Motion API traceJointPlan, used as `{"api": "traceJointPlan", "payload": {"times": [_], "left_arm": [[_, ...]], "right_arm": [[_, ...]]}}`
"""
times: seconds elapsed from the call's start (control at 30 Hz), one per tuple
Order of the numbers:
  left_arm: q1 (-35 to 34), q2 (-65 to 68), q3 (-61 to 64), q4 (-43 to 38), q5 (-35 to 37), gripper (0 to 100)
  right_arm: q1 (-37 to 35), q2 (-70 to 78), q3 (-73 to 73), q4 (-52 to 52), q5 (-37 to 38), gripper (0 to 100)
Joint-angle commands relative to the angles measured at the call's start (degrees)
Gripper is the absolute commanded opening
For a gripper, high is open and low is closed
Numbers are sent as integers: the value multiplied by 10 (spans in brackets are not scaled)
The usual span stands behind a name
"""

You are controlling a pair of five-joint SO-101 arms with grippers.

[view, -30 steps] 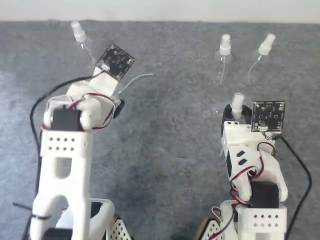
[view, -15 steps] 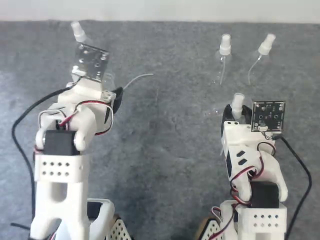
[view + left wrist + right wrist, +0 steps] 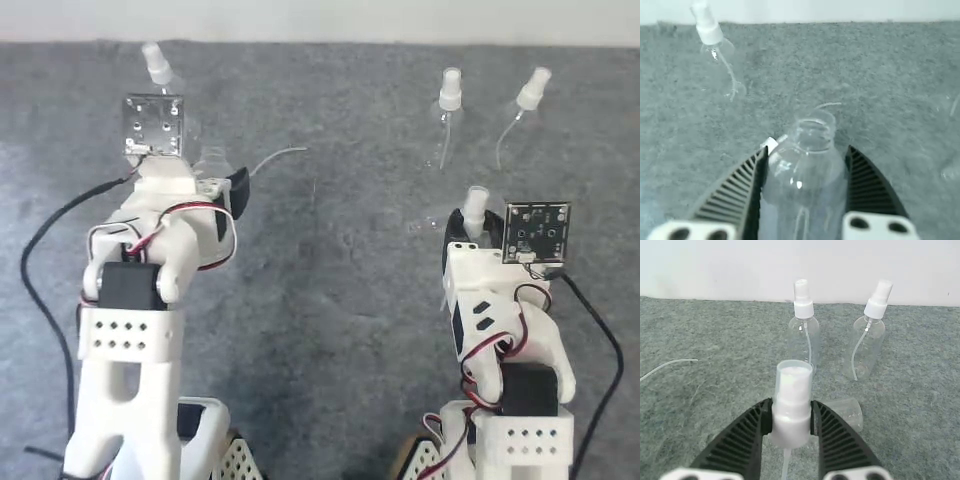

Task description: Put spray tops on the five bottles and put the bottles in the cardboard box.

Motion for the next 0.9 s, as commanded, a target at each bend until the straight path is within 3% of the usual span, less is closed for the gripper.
{"api": "traceJointPlan", "payload": {"times": [0.0, 0.37, 0.87], "left_arm": [[27, -23, -7, -13, 7, 28], [86, -230, 104, -22, 18, 28], [96, -491, 358, -191, 18, 28]], "right_arm": [[-4, -15, -8, -15, -2, 9], [-4, -15, -8, -15, -2, 9], [-7, -15, -11, -57, -6, 9]]}}
